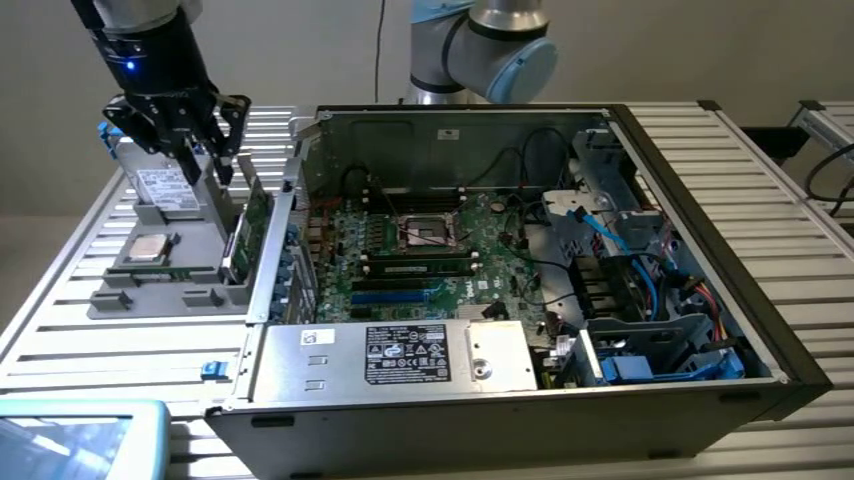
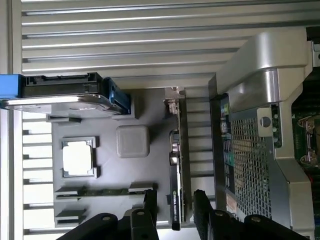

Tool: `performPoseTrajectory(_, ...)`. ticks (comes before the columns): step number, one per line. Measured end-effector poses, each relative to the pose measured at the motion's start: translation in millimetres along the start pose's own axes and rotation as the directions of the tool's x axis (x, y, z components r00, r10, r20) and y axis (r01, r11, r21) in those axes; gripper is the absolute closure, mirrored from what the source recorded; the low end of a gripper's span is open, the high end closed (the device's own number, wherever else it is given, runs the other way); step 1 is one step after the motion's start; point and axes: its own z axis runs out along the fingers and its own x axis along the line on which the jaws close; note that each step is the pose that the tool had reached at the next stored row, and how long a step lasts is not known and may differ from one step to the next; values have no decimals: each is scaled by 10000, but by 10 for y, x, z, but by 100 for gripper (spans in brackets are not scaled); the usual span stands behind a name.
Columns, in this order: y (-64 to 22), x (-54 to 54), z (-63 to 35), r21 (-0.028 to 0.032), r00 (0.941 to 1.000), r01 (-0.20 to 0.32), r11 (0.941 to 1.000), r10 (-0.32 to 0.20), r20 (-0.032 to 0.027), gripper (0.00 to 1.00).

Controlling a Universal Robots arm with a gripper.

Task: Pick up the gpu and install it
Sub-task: 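Pick up the gpu and move the gpu toward the slot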

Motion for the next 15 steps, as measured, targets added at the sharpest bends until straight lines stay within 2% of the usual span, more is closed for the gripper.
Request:
performPoseTrajectory(5,-49,1,77,-45,9995,308,9995,-308,-13,56)
performPoseTrajectory(8,-62,1,113,-55,9989,466,9989,-466,7,56)
performPoseTrajectory(9,-65,1,121,-57,9988,497,9987,-497,27,56)
performPoseTrajectory(12,-73,0,152,-66,9985,539,9985,-538,138,56)
performPoseTrajectory(15,-79,1,197,-74,9983,544,9985,-543,205,56)
